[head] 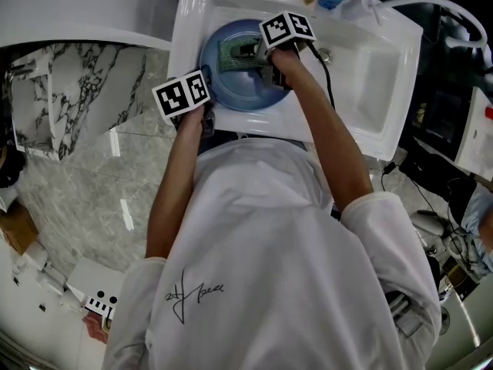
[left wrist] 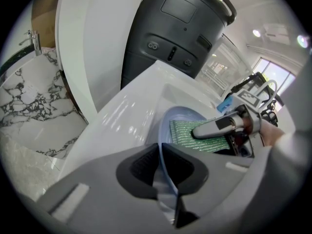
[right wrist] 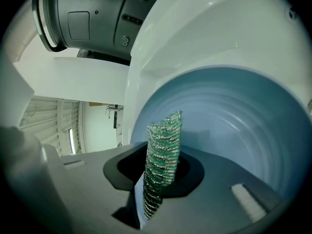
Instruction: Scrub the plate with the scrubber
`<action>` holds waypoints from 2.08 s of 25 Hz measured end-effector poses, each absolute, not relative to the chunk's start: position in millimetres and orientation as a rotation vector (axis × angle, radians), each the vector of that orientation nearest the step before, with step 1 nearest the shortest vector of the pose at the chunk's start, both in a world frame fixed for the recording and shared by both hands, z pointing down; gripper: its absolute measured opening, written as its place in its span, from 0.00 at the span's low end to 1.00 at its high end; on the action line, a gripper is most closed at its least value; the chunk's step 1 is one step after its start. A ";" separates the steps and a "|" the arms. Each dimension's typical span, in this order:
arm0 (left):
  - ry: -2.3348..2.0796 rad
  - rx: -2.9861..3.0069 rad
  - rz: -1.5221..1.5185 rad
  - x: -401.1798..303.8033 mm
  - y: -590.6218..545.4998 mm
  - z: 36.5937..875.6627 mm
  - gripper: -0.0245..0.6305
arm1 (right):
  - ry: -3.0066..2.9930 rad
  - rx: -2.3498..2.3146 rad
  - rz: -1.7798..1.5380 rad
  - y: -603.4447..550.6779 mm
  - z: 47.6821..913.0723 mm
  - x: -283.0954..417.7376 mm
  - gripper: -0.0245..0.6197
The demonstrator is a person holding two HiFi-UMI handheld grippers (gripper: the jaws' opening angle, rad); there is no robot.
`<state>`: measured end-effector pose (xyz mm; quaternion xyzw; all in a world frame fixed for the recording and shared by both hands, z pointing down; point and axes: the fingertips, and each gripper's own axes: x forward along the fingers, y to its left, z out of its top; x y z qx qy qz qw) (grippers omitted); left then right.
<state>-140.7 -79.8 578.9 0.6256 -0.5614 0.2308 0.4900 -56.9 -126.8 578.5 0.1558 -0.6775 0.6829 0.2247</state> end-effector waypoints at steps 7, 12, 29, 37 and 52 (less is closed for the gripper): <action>-1.362 1.518 0.561 -139.5 -79.6 578.0 0.15 | -1.862 0.453 1.880 -131.2 578.7 -45.2 0.14; -1.358 1.520 0.560 -142.6 -79.7 579.2 0.15 | -1.856 0.459 1.868 -132.1 579.7 -42.6 0.14; -1.356 1.529 0.554 -138.8 -80.3 576.6 0.15 | -1.836 0.468 1.768 -132.7 577.5 -12.6 0.14; -1.357 1.532 0.553 -138.9 -80.4 576.6 0.15 | -1.818 0.482 1.705 -133.0 577.2 5.6 0.14; -1.363 1.534 0.554 -138.7 -80.5 576.3 0.15 | -1.795 0.517 1.627 -133.8 576.7 31.2 0.14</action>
